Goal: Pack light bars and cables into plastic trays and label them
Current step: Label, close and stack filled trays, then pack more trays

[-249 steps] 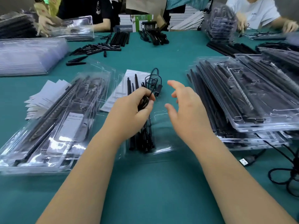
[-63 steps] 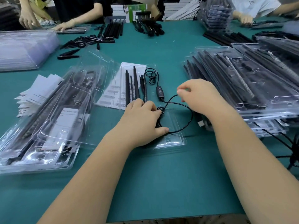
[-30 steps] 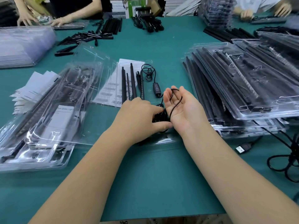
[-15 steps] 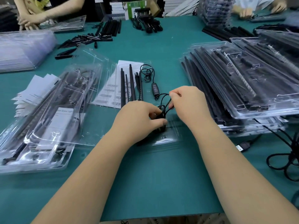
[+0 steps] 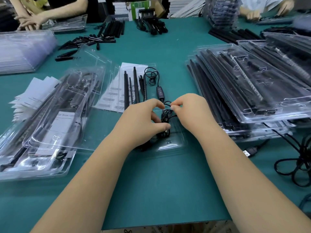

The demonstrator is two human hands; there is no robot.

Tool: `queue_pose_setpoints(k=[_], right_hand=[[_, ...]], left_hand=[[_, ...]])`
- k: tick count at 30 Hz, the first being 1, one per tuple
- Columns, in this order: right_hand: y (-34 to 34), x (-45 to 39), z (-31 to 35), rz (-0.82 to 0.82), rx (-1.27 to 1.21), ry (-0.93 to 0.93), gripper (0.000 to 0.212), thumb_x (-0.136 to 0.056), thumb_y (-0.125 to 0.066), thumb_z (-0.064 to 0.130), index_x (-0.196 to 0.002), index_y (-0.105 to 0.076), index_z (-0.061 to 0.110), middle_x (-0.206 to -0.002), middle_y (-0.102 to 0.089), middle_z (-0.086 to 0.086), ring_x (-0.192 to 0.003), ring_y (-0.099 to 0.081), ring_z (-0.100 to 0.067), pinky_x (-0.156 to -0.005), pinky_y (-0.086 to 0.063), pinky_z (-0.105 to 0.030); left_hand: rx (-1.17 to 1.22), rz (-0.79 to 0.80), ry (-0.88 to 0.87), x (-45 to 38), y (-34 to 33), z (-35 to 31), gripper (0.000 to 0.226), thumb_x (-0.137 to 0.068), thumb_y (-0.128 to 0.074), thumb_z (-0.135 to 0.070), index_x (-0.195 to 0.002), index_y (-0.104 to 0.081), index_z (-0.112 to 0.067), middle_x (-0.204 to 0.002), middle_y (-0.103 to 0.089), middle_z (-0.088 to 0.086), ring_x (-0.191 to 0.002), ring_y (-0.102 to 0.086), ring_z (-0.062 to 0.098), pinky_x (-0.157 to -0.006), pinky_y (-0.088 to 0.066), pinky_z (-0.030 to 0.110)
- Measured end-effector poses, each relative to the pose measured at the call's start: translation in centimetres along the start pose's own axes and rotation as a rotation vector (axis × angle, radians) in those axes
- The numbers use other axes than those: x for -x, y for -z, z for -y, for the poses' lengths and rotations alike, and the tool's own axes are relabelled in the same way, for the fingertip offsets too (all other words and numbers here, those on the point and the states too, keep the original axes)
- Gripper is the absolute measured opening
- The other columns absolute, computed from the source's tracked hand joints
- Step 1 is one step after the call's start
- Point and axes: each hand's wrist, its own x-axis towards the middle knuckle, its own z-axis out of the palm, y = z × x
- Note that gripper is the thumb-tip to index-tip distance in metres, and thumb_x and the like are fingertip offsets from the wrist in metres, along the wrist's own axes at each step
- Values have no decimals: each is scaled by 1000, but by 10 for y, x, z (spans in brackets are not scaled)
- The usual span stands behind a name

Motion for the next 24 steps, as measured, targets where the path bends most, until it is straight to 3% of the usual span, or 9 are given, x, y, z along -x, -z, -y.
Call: queue_pose_setpoints(k=[3,7,11,13,14,16,18,21,24], right_hand=[[-7,5,-1,-165,-290,0,26,-94,-50,22,-113,-66,16,-111,-66,2,-106,-57,-17,-91,-42,-28],[-4,4,1,-284,-849,-149,16,-89,-56,19,-103,-64,19,-98,-62,8,-92,-59,-7,-86,-48,-26],[11,14,2,-8,-1539,-95,25,-89,-43,-8,-94,-61,8,-90,-64,-11,-72,-68,-20,-64,-56,-27],[9,19,4,94,-1355,16,32,-86,-43,-13,-97,-63,9,-91,-66,-7,-76,-70,-21,-65,-57,-26],[6,20,4,45,-1085,51,33,-85,-46,-11,-100,-64,12,-94,-67,-3,-80,-70,-21,-67,-57,-26],[-1,18,0,-138,-432,45,28,-87,-57,8,-112,-62,18,-108,-63,1,-96,-63,-20,-81,-51,-30],[-5,16,-2,-114,-50,-47,34,-88,-61,34,-114,-54,14,-109,-54,-5,-102,-54,-25,-79,-42,-34],[-11,13,-2,-23,140,-81,29,-93,-52,39,-87,-41,13,-97,-53,-9,-85,-48,-29,-65,-31,-31],[-13,11,1,-104,65,-13,13,-94,-46,22,-99,-51,12,-104,-57,-12,-92,-52,-30,-67,-30,-29]], left_hand=[[-112,73,-63,-1,1,-1,38,-78,-68,-51,-112,-64,-35,-82,-64,-19,-73,-51,-4,-68,-39,18],[-268,97,-131,-2,0,-2,57,-76,-57,-63,-102,-70,-14,-89,-65,4,-91,-52,23,-82,-43,39],[-277,105,-125,-1,2,-3,74,-69,-50,-78,-97,-71,-13,-82,-64,4,-84,-53,20,-78,-45,39],[-286,110,-136,-1,3,-4,81,-65,-36,-84,-94,-72,-18,-77,-60,1,-80,-50,18,-74,-43,35],[-289,121,-139,0,3,-4,76,-68,-36,-81,-97,-72,-21,-76,-58,0,-79,-49,19,-72,-40,34],[-274,129,-134,-1,4,-4,60,-79,-44,-68,-102,-71,-20,-82,-61,4,-83,-51,22,-75,-40,35],[-258,123,-135,-1,5,-3,55,-84,-48,-62,-100,-71,-14,-86,-64,9,-85,-54,23,-78,-43,39],[-254,159,-128,1,6,-3,69,-67,-49,-71,-104,-70,-18,-91,-62,5,-90,-51,21,-81,-43,38],[-278,179,-126,2,6,-3,68,-65,-62,-72,-115,-65,-25,-96,-59,-2,-95,-47,20,-85,-44,38]])
